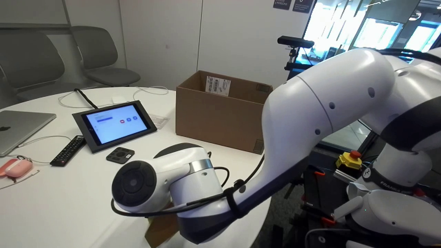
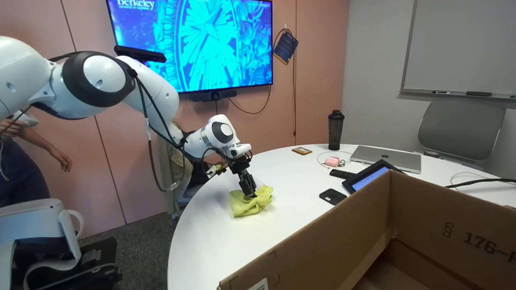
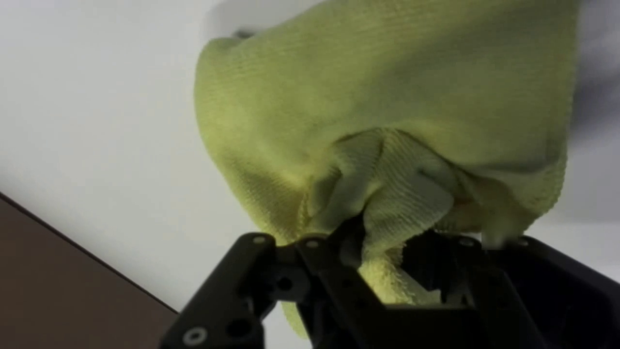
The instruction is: Place the green marker on the yellow towel, fold the yellow towel and place it inside the brown box
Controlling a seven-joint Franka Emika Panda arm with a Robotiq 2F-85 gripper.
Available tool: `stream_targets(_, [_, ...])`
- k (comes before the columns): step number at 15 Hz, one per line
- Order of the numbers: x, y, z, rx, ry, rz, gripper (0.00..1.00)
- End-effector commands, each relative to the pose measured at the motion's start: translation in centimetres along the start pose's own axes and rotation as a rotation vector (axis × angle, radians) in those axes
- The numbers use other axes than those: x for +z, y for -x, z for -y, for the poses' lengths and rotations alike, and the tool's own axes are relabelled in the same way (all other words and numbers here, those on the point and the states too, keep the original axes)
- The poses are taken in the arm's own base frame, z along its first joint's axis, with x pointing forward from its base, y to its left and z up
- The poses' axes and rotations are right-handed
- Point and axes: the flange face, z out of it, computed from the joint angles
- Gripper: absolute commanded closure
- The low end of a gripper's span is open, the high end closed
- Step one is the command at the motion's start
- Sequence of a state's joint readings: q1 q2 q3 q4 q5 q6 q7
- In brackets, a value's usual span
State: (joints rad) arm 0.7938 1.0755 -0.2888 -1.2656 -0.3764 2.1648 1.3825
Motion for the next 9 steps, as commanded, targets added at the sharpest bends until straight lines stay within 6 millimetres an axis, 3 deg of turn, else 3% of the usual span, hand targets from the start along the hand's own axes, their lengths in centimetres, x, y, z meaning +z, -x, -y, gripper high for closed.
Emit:
stream_targets(1, [-1.2, 3.6, -4.1, -0.048, 0.113, 0.113, 0.95])
stream_targets(7, [-1.5, 6.3, -5.9, -0.162, 0.05, 0.339, 0.91])
stream_targets(8, [-1.3, 6.4, -6.2, -0.163, 0.054, 0.37, 0.65])
stream_targets(9, [-1.3, 6.4, -6.6, -0.173, 0.04, 0.398, 0.63])
